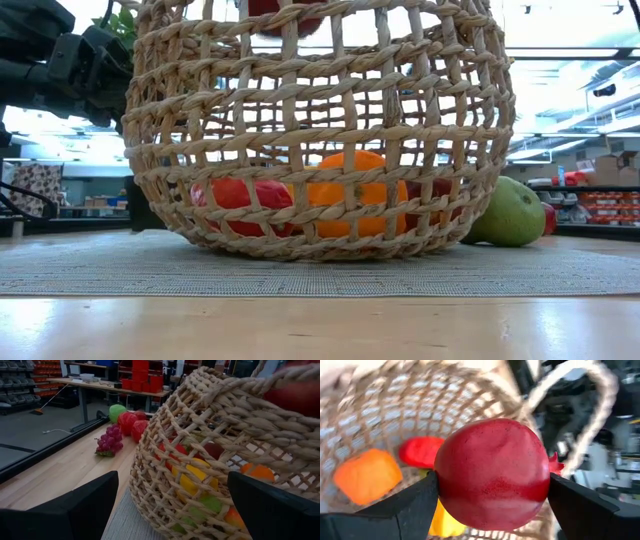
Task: Build produce basket
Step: Put the pomegranate into the basket, then put the dark red apple into the basket
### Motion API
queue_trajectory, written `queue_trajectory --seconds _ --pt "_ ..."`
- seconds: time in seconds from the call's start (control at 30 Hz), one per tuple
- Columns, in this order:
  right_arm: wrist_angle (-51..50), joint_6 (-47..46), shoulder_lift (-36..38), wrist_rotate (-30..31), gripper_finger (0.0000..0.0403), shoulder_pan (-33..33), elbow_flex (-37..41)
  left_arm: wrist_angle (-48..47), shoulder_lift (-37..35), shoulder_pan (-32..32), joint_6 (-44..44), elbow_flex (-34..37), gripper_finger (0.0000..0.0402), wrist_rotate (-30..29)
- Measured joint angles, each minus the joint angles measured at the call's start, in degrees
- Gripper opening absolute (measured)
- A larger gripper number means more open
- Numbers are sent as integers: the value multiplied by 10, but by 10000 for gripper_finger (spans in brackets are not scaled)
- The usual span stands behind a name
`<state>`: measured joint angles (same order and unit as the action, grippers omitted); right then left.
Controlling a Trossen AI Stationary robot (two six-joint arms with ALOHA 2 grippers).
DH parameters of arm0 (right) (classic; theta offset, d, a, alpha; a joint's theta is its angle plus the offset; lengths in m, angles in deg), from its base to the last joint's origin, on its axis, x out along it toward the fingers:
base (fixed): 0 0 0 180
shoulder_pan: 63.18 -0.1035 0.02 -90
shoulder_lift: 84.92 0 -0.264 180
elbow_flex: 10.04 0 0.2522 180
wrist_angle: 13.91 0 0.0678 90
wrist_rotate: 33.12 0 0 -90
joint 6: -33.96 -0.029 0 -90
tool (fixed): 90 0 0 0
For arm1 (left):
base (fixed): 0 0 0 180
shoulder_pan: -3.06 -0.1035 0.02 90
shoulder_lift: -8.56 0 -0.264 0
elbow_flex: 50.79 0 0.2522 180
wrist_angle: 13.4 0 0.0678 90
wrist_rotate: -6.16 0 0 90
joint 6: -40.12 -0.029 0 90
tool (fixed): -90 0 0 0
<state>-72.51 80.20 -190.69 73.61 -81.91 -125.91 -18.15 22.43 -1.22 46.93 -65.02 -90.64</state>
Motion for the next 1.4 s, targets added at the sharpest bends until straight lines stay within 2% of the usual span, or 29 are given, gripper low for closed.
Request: queue_trajectory --seconds 0.23,0.47,0.7,0.97,1.13,1.4 --pt "5 -25 -62 -25 352 4 0 3 4 0 0 0 382 0" --pt "-1 -27 -113 -13 352 13 0 1 4 0 0 0 382 0" --pt "-7 -83 -132 15 353 22 0 1 4 0 0 0 382 0" --pt "-19 -167 -112 15 395 35 0 1 4 0 0 0 382 0" --pt "-18 -167 -83 22 382 31 0 1 4 0 0 0 382 0" --pt "-1 -167 -20 132 380 26 0 1 4 0 0 0 382 0"
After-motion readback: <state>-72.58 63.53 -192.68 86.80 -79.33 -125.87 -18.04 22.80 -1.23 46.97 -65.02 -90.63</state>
